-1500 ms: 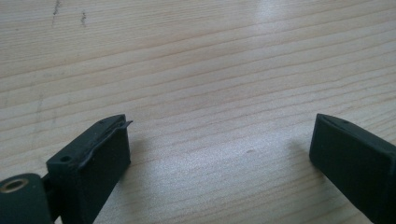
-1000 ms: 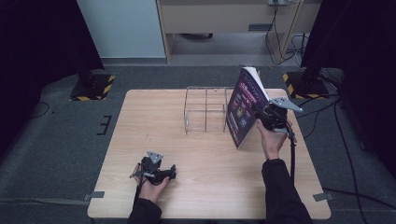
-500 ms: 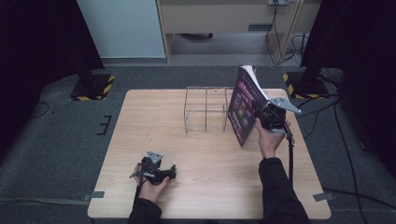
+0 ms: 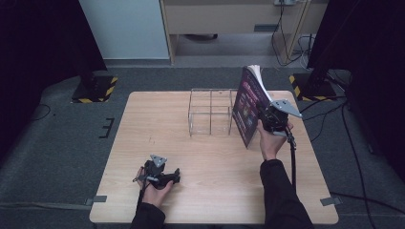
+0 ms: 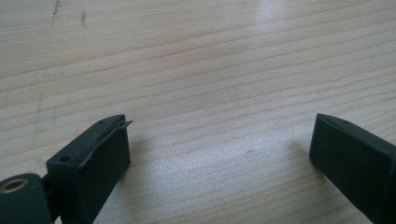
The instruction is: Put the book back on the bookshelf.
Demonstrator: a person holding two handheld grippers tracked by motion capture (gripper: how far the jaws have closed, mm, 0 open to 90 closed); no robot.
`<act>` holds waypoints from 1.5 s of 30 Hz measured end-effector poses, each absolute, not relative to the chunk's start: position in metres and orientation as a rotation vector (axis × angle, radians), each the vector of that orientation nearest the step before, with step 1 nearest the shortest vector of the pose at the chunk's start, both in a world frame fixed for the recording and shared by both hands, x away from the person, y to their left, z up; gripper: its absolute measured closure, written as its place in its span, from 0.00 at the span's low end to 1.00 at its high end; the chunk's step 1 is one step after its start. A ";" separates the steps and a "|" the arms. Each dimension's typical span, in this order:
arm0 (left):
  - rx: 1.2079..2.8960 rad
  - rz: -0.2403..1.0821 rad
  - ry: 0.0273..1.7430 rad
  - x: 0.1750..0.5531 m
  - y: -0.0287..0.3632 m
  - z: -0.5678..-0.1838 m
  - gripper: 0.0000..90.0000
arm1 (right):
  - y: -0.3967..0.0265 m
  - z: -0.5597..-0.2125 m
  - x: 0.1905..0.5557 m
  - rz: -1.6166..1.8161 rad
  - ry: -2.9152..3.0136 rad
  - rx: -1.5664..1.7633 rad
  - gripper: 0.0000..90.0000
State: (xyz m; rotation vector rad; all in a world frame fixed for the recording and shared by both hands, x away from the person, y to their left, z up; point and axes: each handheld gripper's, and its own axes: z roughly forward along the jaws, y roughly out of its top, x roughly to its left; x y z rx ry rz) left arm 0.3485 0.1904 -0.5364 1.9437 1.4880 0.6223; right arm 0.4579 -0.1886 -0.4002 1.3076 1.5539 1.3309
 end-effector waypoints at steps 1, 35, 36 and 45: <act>1.943 0.622 1.488 0.349 0.190 -0.536 0.05 | -0.189 -0.400 0.458 1.328 1.560 1.307 0.92; 1.944 0.622 1.488 0.349 0.190 -0.536 0.05 | -0.191 -0.395 0.458 1.342 1.596 1.322 0.92; 1.944 0.622 1.488 0.349 0.190 -0.536 0.05 | -0.191 -0.394 0.459 1.344 1.594 1.323 0.92; 1.944 0.623 1.488 0.349 0.190 -0.536 0.05 | -0.193 -0.395 0.462 1.326 1.599 1.343 0.91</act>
